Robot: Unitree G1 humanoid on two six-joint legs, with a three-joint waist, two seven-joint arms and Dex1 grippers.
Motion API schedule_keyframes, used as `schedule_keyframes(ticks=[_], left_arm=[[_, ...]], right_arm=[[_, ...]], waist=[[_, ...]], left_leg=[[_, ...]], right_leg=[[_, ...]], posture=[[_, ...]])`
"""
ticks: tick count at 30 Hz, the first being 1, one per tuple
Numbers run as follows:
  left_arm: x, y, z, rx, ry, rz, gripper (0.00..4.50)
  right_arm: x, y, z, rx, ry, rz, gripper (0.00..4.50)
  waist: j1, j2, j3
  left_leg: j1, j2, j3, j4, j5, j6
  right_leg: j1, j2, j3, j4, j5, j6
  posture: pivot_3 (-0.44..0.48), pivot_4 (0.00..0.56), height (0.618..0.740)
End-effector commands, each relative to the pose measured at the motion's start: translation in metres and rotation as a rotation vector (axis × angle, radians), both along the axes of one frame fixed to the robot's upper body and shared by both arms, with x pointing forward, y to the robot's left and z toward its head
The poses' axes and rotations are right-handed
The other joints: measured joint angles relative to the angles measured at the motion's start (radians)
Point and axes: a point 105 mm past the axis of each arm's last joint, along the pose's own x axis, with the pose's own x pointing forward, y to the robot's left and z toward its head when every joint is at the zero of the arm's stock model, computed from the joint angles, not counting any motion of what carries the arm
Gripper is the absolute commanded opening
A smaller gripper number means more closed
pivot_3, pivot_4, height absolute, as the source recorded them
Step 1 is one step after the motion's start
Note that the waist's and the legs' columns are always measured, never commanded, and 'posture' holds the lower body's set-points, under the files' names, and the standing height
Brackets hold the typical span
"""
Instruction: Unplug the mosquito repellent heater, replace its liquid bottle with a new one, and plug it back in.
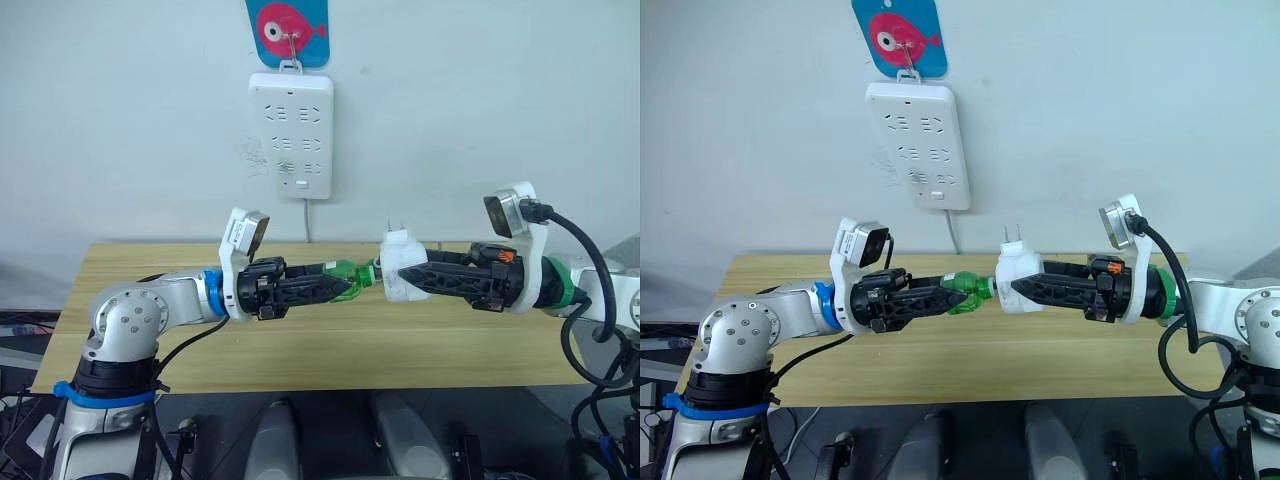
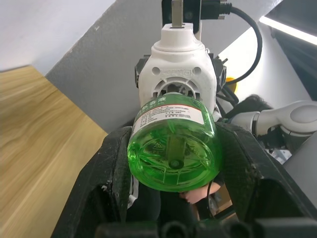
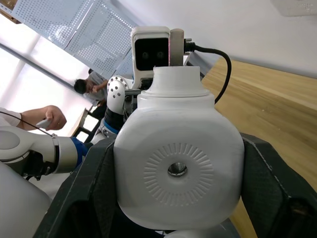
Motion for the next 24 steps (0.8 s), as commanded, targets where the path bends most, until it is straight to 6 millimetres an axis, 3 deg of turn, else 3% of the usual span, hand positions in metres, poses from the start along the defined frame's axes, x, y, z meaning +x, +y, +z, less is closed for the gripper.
schedule_keyframes(ticks=[1, 19, 24], left_arm=[[-0.017, -0.011, 0.006, -0.007, -0.053, -0.098, 2.30], [-0.008, -0.014, 0.009, -0.032, -0.079, -0.062, 2.30], [-0.020, -0.013, 0.012, -0.031, -0.074, -0.138, 2.30]], right_arm=[[-0.009, 0.005, 0.009, 0.020, -0.030, 0.053, 2.96], [-0.017, 0.008, 0.001, -0.024, -0.020, 0.087, 2.96], [-0.009, 0.001, -0.007, -0.044, 0.004, 0.039, 2.96]], waist=[[0.000, 0.000, 0.000], [0.001, 0.000, 0.000], [0.001, 0.000, 0.000]], left_leg=[[0.000, 0.000, 0.000, 0.000, 0.000, 0.000], [0.000, 0.000, 0.000, 0.000, 0.000, 0.000], [0.000, 0.000, 0.000, 0.000, 0.000, 0.000]], right_leg=[[0.000, 0.000, 0.000, 0.000, 0.000, 0.000], [0.000, 0.000, 0.000, 0.000, 0.000, 0.000], [0.000, 0.000, 0.000, 0.000, 0.000, 0.000]], posture=[[-0.166, 0.240, 0.729], [-0.168, 0.241, 0.729], [-0.168, 0.241, 0.729]])
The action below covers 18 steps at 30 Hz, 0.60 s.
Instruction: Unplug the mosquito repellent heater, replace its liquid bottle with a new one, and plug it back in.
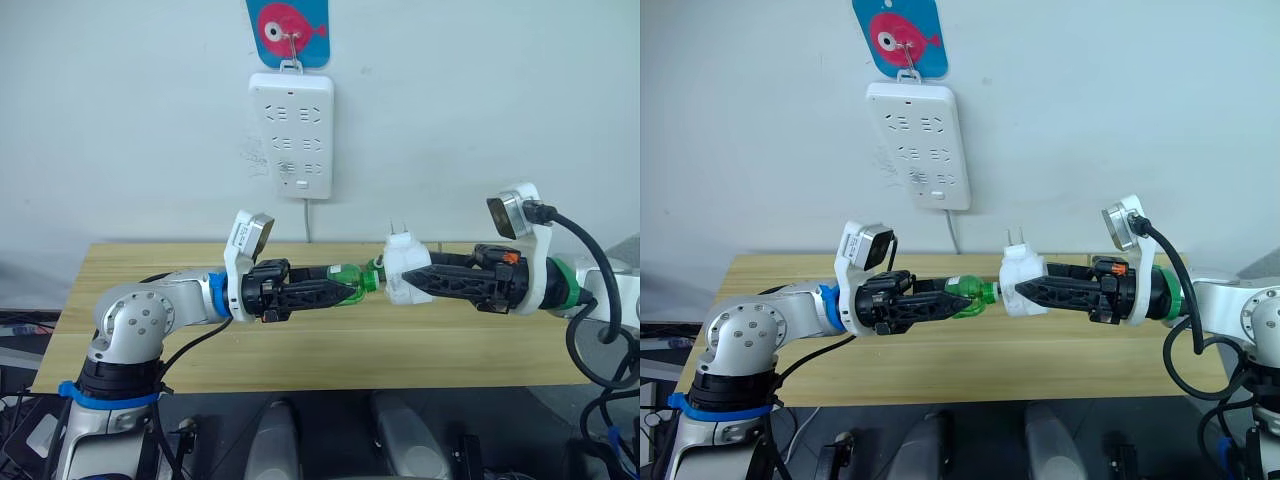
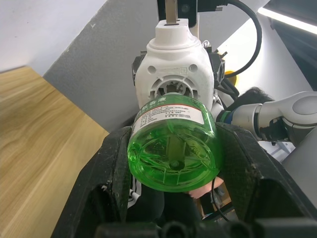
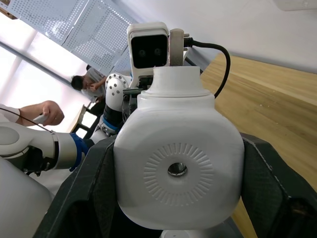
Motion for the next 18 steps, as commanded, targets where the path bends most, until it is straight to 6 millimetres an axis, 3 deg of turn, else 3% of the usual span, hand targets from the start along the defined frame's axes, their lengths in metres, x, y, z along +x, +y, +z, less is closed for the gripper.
schedule_keyframes(ticks=[1, 8, 18], left_arm=[[-0.021, -0.009, 0.014, -0.037, -0.049, -0.134, 2.30], [-0.015, -0.009, 0.014, -0.028, -0.064, -0.103, 2.30], [-0.012, -0.017, 0.005, 0.005, -0.131, -0.086, 2.30]], right_arm=[[-0.007, 0.004, -0.005, -0.022, -0.003, 0.035, 2.96], [-0.007, 0.002, -0.007, -0.034, -0.002, 0.040, 2.96], [-0.011, 0.013, 0.000, 0.016, 0.000, 0.060, 2.96]], waist=[[0.001, 0.000, 0.000], [0.001, 0.000, 0.000], [0.001, 0.000, 0.000]], left_leg=[[0.000, 0.000, 0.000, 0.000, 0.000, 0.000], [0.000, 0.000, 0.000, 0.001, 0.000, 0.000], [0.000, 0.000, 0.000, 0.001, 0.000, 0.000]], right_leg=[[0.000, 0.000, 0.000, 0.000, 0.000, 0.000], [0.000, 0.000, 0.000, 0.000, 0.000, 0.000], [0.000, 0.000, 0.000, 0.000, 0.000, 0.000]], posture=[[-0.168, 0.241, 0.729], [-0.168, 0.241, 0.729], [-0.167, 0.234, 0.729]])
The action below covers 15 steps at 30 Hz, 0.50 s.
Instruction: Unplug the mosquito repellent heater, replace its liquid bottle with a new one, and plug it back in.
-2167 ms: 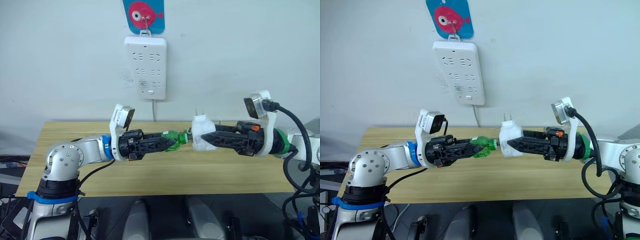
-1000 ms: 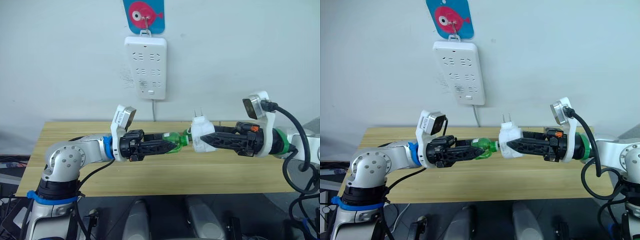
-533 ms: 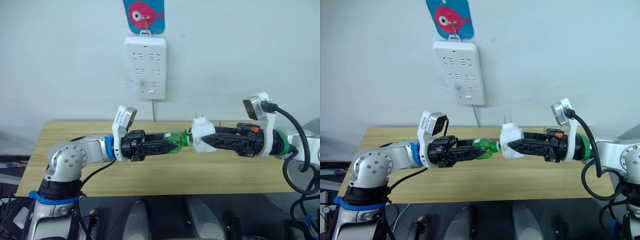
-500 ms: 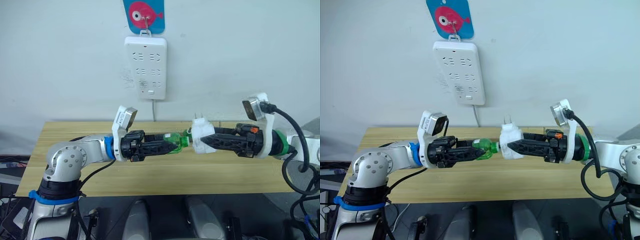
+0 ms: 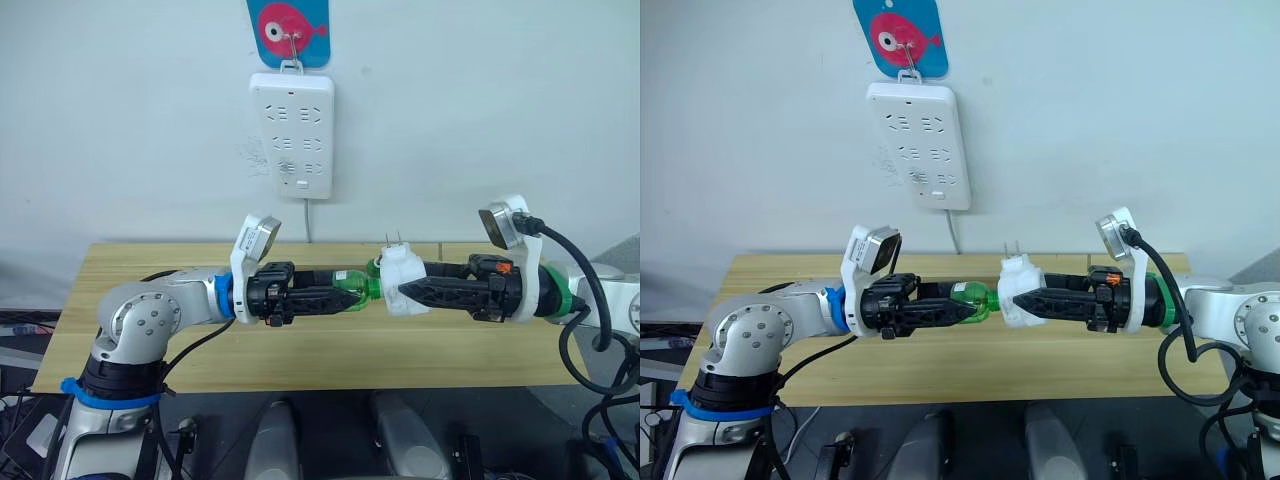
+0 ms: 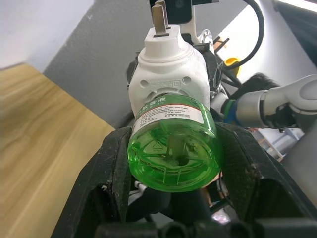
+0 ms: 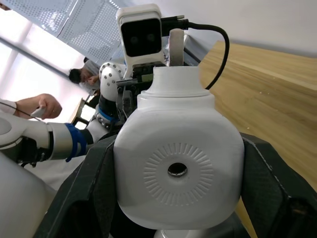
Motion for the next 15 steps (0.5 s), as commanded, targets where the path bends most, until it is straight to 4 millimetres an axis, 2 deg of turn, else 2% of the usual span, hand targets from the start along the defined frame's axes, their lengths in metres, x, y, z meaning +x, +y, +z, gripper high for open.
schedule_keyframes(ticks=[1, 10, 15], left_arm=[[-0.0137, -0.0125, 0.0077, -0.021, -0.061, -0.084, 2.30], [-0.0086, -0.0110, 0.0073, -0.038, -0.065, -0.043, 2.30], [-0.0151, -0.0126, 0.0081, -0.033, -0.083, -0.082, 2.30]], right_arm=[[-0.0097, 0.0119, 0.0075, 0.045, -0.013, 0.060, 2.96], [-0.0113, 0.0101, 0.0060, 0.090, 0.080, 0.060, 2.96], [-0.0116, 0.0125, 0.0054, 0.094, 0.087, 0.056, 2.96]], waist=[[0.000, 0.000, 0.000], [0.000, 0.000, 0.000], [0.000, 0.000, 0.000]], left_leg=[[0.000, 0.000, 0.000, 0.000, 0.000, 0.000], [0.000, 0.000, 0.000, 0.000, 0.000, 0.000], [0.000, 0.000, 0.000, 0.001, 0.000, 0.000]], right_leg=[[0.000, 0.000, 0.000, 0.000, 0.000, 0.000], [0.000, 0.000, 0.000, 0.000, 0.000, 0.000], [0.000, 0.000, 0.000, 0.000, 0.000, 0.000]], posture=[[-0.167, 0.234, 0.729], [-0.167, 0.234, 0.729], [-0.159, 0.233, 0.729]])
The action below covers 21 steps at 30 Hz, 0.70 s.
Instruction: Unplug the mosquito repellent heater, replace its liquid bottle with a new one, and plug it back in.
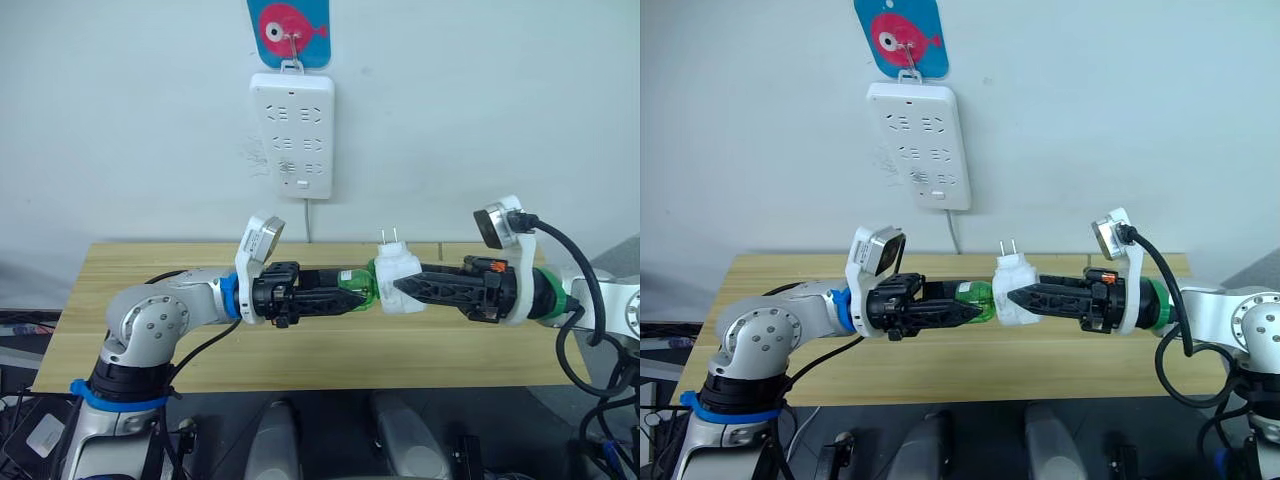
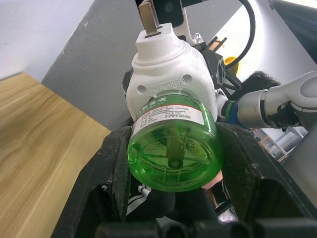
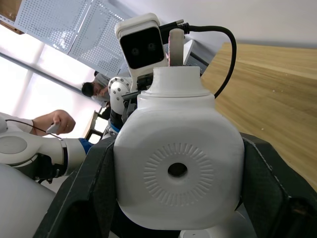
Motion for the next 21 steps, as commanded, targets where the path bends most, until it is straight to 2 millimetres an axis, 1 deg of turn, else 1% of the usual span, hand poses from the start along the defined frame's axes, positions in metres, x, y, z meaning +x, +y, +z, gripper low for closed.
schedule_keyframes(ticks=[1, 5, 10, 15, 17, 19, 20, 21], left_arm=[[-0.014, -0.008, 0.007, -0.009, -0.061, -0.072, 2.30], [-0.012, -0.011, 0.006, -0.002, -0.093, -0.056, 2.30], [-0.008, -0.015, 0.010, -0.035, -0.112, -0.034, 2.30], [-0.012, -0.014, 0.009, -0.038, -0.105, -0.061, 2.30], [-0.013, -0.013, 0.007, -0.027, -0.106, -0.064, 2.30], [-0.010, -0.012, 0.007, -0.030, -0.100, -0.051, 2.30], [-0.009, -0.012, 0.006, -0.030, -0.099, -0.046, 2.30], [-0.007, -0.012, 0.007, -0.039, -0.093, -0.033, 2.30]], right_arm=[[-0.009, 0.009, 0.006, 0.036, -0.005, 0.049, 2.96], [-0.009, 0.015, 0.004, 0.017, -0.003, 0.039, 2.96], [-0.010, 0.022, -0.005, -0.048, 0.016, 0.031, 2.96], [-0.015, 0.022, -0.003, -0.021, 0.055, 0.063, 2.96], [-0.016, 0.021, -0.003, -0.020, 0.058, 0.068, 3.68], [-0.016, 0.020, -0.002, -0.021, 0.059, 0.070, 4.26], [-0.015, 0.019, -0.003, -0.027, 0.058, 0.067, 4.50], [-0.014, 0.018, -0.002, -0.029, 0.057, 0.063, 4.50]], waist=[[0.000, 0.000, 0.000], [0.000, 0.000, 0.000], [0.001, 0.000, 0.000], [0.001, 0.000, 0.000], [0.001, 0.000, 0.000], [0.001, 0.000, 0.000], [0.001, 0.000, 0.000], [0.002, 0.000, 0.000]], left_leg=[[0.000, 0.000, 0.000, 0.000, 0.000, 0.000], [0.000, 0.000, 0.000, 0.000, 0.000, 0.000], [0.000, 0.000, 0.000, 0.000, 0.000, 0.000], [0.000, 0.000, 0.000, 0.001, 0.000, 0.000], [0.000, 0.000, 0.000, 0.001, 0.000, 0.000], [0.000, 0.000, 0.000, 0.001, 0.000, 0.000], [-0.001, 0.000, -0.001, 0.001, 0.000, 0.000], [-0.001, 0.000, -0.001, 0.001, 0.000, 0.000]], right_leg=[[0.000, 0.000, 0.000, 0.000, 0.000, 0.000], [0.000, 0.000, 0.000, 0.000, 0.000, 0.000], [0.000, 0.000, 0.000, 0.000, 0.000, 0.000], [0.000, 0.000, 0.000, 0.000, 0.000, 0.000], [0.000, 0.000, 0.000, 0.000, 0.000, 0.000], [0.000, 0.000, 0.000, 0.000, 0.000, 0.000], [0.000, 0.000, 0.000, 0.000, 0.000, 0.000], [0.000, 0.000, 0.000, 0.000, 0.000, 0.000]], posture=[[-0.159, 0.233, 0.729], [-0.160, 0.233, 0.729], [-0.161, 0.235, 0.729], [-0.160, 0.236, 0.729], [-0.161, 0.236, 0.729], [-0.162, 0.236, 0.729], [-0.163, 0.236, 0.729], [-0.162, 0.236, 0.729]])
